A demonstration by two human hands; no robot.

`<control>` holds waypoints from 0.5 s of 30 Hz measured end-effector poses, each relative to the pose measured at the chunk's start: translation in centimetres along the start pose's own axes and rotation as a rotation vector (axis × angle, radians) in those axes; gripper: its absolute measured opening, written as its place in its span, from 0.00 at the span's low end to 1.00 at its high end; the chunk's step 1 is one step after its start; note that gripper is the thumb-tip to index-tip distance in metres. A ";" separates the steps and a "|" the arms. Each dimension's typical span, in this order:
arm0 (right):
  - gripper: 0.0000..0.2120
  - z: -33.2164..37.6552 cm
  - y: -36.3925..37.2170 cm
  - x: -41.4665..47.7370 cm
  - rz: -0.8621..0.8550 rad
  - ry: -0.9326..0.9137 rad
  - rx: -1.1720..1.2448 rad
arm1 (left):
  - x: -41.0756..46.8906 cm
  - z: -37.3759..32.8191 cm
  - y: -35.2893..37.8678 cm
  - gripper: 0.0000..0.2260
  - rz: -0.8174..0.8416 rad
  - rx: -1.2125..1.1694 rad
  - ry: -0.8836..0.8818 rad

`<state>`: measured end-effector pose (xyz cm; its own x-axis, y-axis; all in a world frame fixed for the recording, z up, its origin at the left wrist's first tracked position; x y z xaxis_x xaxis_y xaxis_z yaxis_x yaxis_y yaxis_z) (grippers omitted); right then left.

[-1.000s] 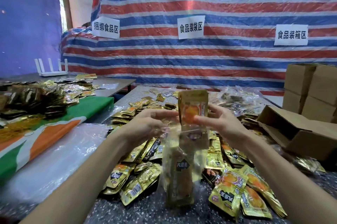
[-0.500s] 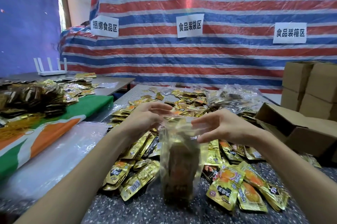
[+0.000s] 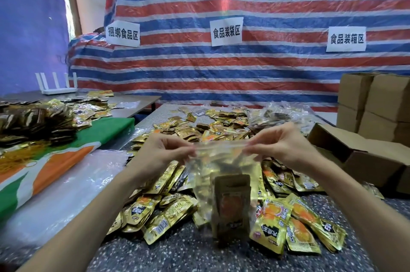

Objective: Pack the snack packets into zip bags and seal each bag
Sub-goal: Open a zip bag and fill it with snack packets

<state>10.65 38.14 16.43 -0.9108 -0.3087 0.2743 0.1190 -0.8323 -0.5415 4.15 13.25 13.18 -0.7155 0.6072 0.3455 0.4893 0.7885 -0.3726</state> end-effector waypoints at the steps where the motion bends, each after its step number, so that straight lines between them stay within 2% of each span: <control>1: 0.07 0.4 -0.4 -0.1 -0.033 -0.025 0.026 | 0.1 -0.9 -0.3 0.08 -0.049 0.029 0.041; 5: 0.09 0.8 -0.9 -0.3 -0.070 -0.054 0.111 | 0.4 -2.9 -0.7 0.08 -0.100 0.091 0.136; 7: 0.09 0.1 -0.9 -0.3 -0.102 -0.029 0.173 | 0.3 -2.4 -1.1 0.06 -0.160 0.014 0.140; 9: 0.10 -0.9 -0.3 -0.3 -0.081 0.046 0.166 | 0.2 -0.7 -1.0 0.05 -0.189 -0.056 0.074; 12: 0.09 -2.6 0.7 -0.3 -0.075 0.151 0.165 | 0.1 2.8 -0.1 0.05 -0.133 -0.171 -0.073; 15: 0.05 -3.5 0.8 -0.2 -0.093 0.207 0.214 | -0.1 4.5 0.1 0.07 -0.105 -0.295 -0.120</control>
<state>9.54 39.17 13.18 -0.9802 -0.1450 0.1353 0.0922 -0.9372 -0.3363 2.05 12.85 9.26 -0.8149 0.5190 0.2581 0.5204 0.8512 -0.0684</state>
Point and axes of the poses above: each hand's wrist, its own x-axis towards the middle knuckle, its own y-axis out of the palm, z = x × y, the point moved 7 cm from there along x, towards the middle knuckle, and after that the axes turned 11 degrees about z, right-handed, at the moved point
